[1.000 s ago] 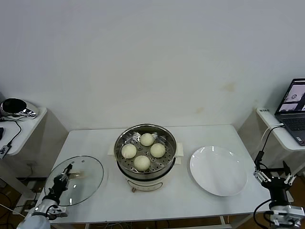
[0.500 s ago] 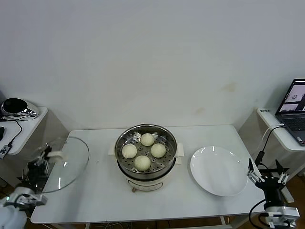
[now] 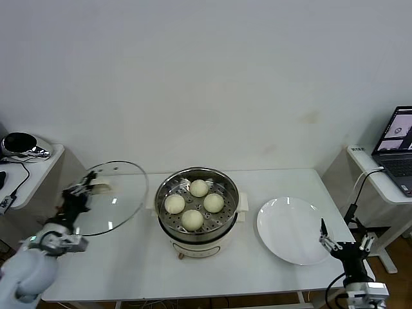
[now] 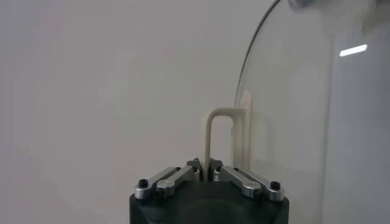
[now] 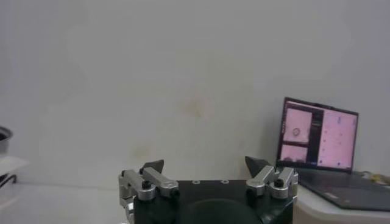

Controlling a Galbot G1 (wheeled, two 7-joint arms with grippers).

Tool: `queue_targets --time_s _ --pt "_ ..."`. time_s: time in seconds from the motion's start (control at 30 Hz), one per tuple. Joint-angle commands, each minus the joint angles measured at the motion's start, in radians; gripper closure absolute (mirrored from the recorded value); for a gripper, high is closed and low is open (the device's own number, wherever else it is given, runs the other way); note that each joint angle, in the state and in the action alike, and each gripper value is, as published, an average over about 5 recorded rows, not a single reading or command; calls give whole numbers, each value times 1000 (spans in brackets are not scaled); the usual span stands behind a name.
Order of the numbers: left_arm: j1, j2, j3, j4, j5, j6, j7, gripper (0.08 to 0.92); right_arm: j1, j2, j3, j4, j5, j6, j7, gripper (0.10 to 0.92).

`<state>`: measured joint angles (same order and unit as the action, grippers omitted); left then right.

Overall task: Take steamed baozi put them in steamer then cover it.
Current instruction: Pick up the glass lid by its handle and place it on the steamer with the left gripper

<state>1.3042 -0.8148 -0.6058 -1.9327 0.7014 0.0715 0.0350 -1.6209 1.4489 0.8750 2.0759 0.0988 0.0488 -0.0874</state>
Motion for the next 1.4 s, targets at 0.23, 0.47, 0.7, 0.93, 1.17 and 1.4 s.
queue_targets --time_s 0.23,0.47,0.7,0.93,1.17,1.4 --pt "-412 -204 542 -7 259 311 179 850 10 19 -67 -18 -59 -9 -19 203" --pt "-453 -272 579 49 331 348 187 850 13 23 -84 -25 -71 -12 -23 203" --pt "-454 -334 607 70 419 364 193 850 12 30 -86 -22 -73 -15 -25 203" --pt "-446 -406 625 90 485 370 202 850 12 34 -89 -30 -82 -12 -25 203" --pt "-408 -440 623 86 523 370 210 850 15 34 -97 -36 -81 -11 -25 203" --pt "-372 -467 617 81 545 366 206 850 19 33 -108 -44 -86 -8 -24 203"
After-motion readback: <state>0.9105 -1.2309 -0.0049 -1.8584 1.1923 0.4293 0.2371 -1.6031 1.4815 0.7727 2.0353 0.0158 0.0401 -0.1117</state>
